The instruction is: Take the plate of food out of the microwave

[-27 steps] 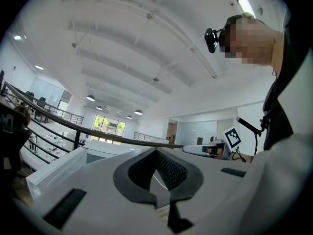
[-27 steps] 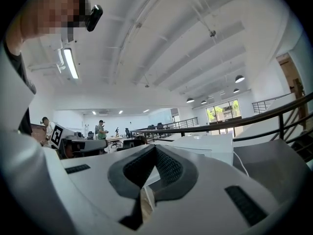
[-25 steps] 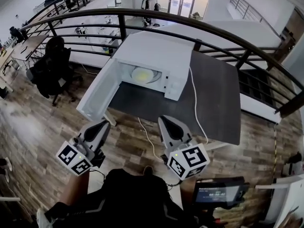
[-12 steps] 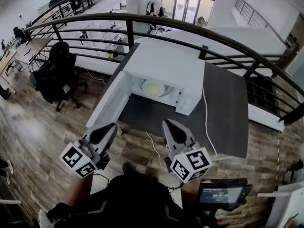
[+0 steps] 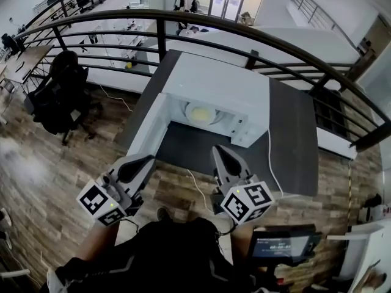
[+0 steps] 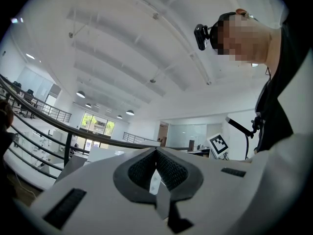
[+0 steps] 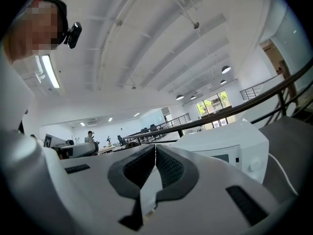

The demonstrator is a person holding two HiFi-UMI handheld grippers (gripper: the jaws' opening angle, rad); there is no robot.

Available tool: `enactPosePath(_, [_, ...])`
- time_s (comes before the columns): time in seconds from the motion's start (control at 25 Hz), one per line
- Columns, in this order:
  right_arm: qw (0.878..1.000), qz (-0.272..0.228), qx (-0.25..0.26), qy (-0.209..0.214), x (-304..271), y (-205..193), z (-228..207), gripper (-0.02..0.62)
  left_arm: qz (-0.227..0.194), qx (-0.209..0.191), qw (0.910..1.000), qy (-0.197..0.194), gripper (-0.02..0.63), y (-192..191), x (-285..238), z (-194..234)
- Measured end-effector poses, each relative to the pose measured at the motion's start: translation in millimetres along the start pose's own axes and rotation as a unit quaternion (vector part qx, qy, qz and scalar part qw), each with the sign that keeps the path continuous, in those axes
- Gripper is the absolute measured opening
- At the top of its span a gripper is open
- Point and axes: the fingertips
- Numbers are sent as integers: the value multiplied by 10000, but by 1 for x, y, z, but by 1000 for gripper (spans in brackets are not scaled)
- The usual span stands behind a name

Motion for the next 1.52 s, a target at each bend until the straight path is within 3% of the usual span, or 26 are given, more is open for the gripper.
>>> enactPosePath(0.2, [9986,-47,-478,-208,-15,-18,-16,0,47,178,9996,-196,3,2,-8,13])
enactPosePath(0.56, [9890,-224,-1438,-270,-22,-39,-81,25,253,-7,9996,150,2,-6,-37,21])
enactPosePath(0.72, [9714,-487,-2300,-344,-27,-57,-110,55,278,-53,9988,405,2,-6,-47,28])
enactPosePath(0.88, [9644,-472,-2567,-419,-31,-76,-130,74,324,-110,9978,576,3,-11,-55,33])
enactPosePath(1.12, [9400,-597,-3340,-371,-36,-107,-139,103,410,-114,9956,835,3,-15,-53,37])
enactPosePath(1.2, [9331,-541,-3533,-384,-38,-122,-140,140,397,-157,9952,881,3,-13,-48,36])
enactPosePath(1.52, [8904,-710,-4468,-503,-60,-178,-187,185,374,-207,9945,961,3,-18,-52,42])
Point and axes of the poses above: the fingertips, and each gripper's own axes: x backward along the fingers, z to its left, y out of its top, and after that the axes turned 14 degrees about y, right-handed
